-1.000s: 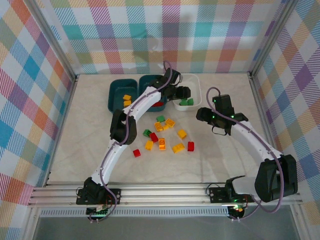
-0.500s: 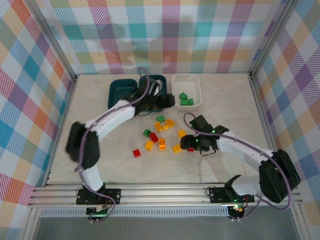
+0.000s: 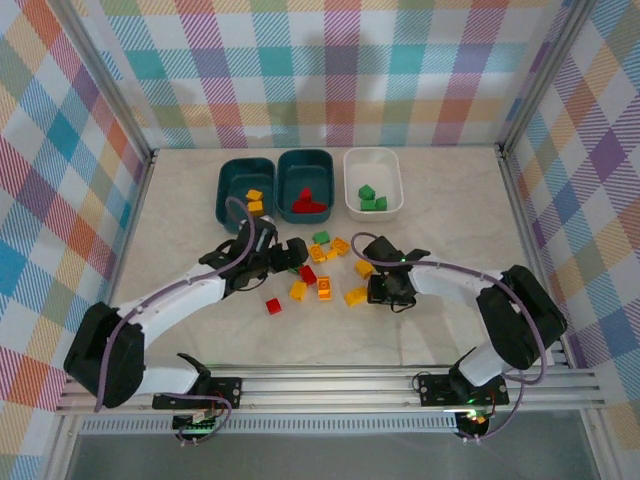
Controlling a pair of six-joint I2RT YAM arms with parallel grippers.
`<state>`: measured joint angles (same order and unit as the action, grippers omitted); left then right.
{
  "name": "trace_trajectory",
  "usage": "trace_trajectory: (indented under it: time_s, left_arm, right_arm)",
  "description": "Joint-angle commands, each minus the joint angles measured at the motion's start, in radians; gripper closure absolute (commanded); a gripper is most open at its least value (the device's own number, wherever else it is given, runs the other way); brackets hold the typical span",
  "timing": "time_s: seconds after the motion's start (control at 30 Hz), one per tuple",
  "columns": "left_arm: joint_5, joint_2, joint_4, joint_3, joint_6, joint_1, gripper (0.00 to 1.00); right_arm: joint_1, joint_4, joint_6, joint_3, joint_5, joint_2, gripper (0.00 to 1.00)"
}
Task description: Sort the legos into containers by color
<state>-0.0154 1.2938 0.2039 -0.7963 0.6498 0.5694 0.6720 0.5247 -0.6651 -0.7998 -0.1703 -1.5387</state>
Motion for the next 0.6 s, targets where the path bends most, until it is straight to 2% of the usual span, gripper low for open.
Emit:
trace_trajectory:
  time_s: [0.0,0.17,0.27,0.43,0.57]
  left_arm:
    - [-0.027,-0.031,0.013,-0.025,-0.029,-0.011,0.01]
    - [-0.035,-0.03,0.038,-0.032,-0.045,-0.026,0.0]
    - [-0.021,-0.022,0.045,-0.031,-0.04,-0.045,0.0]
    - [0.013,-0.028,0.082,-0.037,-0.018,-0.096,0.0]
    - [0.005,-0.07,0.147,-0.022,-0.015,-0.139,0.0]
  right_arm:
    - [0.003,0.005,-0.018,-0.019,-0.051,-0.001,0.57]
    - [0.006,0.0,-0.024,0.01,-0.075,0.092,0.72]
    - [0.006,0.014,-0.014,-0.003,-0.081,0.116,0.77]
    - [0.006,0.031,0.033,-0.081,-0.087,0.124,0.78]
    - [0.005,0.027,0.128,-0.257,-0.096,0.067,0.78]
